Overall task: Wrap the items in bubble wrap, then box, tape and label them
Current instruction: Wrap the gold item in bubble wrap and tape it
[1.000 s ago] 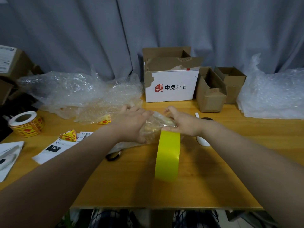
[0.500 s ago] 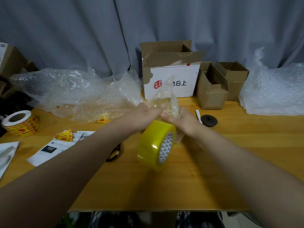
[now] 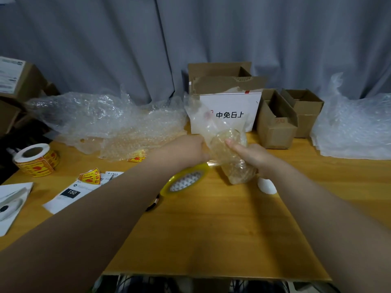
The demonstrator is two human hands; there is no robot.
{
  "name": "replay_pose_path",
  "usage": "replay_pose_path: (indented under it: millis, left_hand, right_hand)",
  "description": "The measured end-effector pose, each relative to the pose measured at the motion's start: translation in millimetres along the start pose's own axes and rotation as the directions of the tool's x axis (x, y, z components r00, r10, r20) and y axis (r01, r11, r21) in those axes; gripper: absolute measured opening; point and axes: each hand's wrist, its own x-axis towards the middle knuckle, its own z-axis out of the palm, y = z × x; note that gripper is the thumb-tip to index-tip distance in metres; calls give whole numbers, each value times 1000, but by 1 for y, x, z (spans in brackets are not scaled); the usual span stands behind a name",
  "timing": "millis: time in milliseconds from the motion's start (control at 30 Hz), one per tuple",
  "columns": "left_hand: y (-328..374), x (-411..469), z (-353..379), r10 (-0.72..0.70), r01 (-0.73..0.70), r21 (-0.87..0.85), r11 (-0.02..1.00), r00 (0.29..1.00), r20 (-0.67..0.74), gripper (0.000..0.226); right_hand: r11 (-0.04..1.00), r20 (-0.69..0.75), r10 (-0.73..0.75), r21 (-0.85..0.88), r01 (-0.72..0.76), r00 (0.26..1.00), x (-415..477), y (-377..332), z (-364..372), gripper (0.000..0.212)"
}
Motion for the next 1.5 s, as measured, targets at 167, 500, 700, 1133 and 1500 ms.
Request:
replay_pose_path:
  millis: [167, 500, 700, 1133, 1500]
  left_hand:
    - [6, 20, 2, -18, 13, 176, 984, 1000, 26, 36]
    - [-23, 16, 4, -27, 16, -107, 994, 994, -102, 33]
    - [-31, 5, 7, -21, -29, -382, 924, 992, -127, 42]
    - [-51, 9, -10, -1, -96, -366, 926, 967, -255, 30]
    - [-69, 12, -4, 19, -121, -351, 928, 960, -281, 26]
  right_hand:
    - [970, -82, -12, -243, -8, 997, 0, -4, -2, 92]
    - [777, -264, -301, -625, 75, 916, -3, -4, 36, 92]
    - [798, -274, -280, -600, 64, 920, 4, 1, 25, 106]
    - [766, -226, -257, -641, 55, 940, 8, -15, 53, 102]
    - [436, -79, -875, -556, 708, 477, -45, -12, 64, 22]
